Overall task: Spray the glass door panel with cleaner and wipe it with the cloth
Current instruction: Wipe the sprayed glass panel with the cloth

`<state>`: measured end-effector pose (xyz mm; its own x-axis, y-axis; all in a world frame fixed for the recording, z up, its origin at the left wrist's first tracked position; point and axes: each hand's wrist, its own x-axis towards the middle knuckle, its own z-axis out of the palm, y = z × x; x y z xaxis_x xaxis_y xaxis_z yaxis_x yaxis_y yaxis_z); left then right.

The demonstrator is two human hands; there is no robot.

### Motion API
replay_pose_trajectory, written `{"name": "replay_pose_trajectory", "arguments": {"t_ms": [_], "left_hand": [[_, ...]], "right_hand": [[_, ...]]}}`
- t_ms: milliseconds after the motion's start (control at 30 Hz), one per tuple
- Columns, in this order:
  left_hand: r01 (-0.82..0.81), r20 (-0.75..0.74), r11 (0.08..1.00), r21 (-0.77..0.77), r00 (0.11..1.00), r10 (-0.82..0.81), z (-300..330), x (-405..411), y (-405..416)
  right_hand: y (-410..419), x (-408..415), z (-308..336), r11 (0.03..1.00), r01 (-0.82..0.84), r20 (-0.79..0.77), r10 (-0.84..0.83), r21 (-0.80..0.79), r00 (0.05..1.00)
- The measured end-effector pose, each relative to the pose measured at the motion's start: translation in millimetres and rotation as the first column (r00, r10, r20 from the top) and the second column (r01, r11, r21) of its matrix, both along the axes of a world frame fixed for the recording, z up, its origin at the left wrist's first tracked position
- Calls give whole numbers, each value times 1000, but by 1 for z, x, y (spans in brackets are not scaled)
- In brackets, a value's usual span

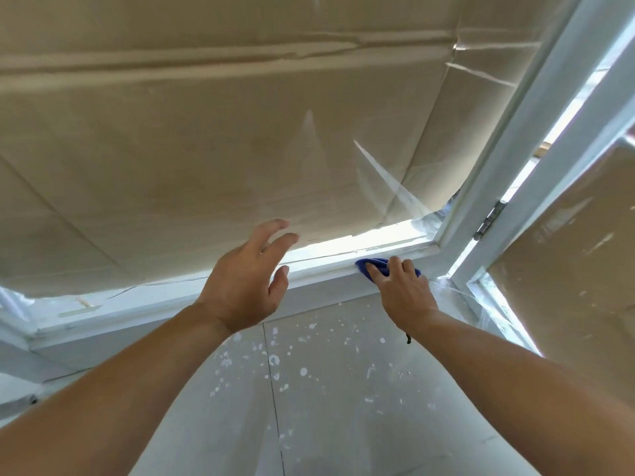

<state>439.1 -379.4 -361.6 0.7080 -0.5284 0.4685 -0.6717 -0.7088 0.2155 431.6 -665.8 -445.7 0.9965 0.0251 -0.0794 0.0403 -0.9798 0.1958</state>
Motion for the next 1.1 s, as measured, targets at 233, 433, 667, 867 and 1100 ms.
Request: {"name": "replay_pose_trajectory", "arguments": {"t_ms": [233,433,667,867,1100], "left_hand": [[13,20,996,90,1000,-15,-8,8,-25],[13,115,985,175,993,-33,-12,8,-42],[24,141,992,122,989,-41,-7,12,-56],[28,166,999,46,985,-35,1,15,-61],[31,188,999,-44,982,-22,9,20,-66]], "right_hand": [[-23,1,-7,997,44,-7,-43,71,999],[-48,2,-8,978,177,-29,-175,114,984],[-78,14,-6,843,433,-58,-439,320,897],[-72,23,-7,524,522,-183,-566,673,804],[-40,28,12,-461,84,-454,-800,884,391]]}}
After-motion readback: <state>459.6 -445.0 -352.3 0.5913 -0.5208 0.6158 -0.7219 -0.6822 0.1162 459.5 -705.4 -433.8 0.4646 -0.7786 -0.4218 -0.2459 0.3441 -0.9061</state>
